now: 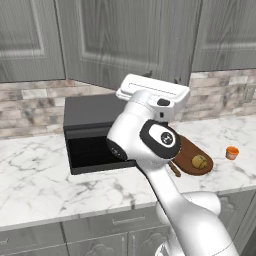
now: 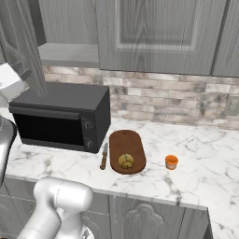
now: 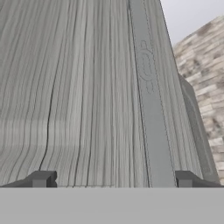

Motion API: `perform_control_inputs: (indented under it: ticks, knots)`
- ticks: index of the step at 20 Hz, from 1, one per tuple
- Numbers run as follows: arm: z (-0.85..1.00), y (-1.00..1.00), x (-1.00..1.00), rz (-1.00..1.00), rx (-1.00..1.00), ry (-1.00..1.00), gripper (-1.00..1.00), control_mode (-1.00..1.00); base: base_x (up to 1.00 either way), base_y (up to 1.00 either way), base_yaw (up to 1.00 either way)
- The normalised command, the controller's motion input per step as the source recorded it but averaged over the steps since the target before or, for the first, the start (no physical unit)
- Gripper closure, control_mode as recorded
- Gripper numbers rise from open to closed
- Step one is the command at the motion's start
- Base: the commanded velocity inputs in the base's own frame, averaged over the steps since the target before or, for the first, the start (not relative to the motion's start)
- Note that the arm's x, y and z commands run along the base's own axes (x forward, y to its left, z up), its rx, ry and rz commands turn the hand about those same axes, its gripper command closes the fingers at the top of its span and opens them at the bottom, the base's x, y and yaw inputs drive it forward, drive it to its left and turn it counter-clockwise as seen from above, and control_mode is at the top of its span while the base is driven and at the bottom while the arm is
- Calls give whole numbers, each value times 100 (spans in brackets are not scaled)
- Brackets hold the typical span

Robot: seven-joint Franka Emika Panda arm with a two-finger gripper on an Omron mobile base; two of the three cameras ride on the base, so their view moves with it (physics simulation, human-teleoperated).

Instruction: Pick the bread, place it on the cutting board, pick the jam, place it on the counter, and close the cabinet.

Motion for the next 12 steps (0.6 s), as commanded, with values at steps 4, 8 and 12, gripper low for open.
perform_control_inputs:
  ticks: [4, 8, 12]
  knots:
    - [0, -22, 40, 0, 0, 0, -100, -100, 0, 0, 0]
    - [0, -21, 42, 0, 0, 0, -100, -100, 0, 0, 0]
    - [0, -21, 43, 1, 0, 0, -100, -100, 0, 0, 0]
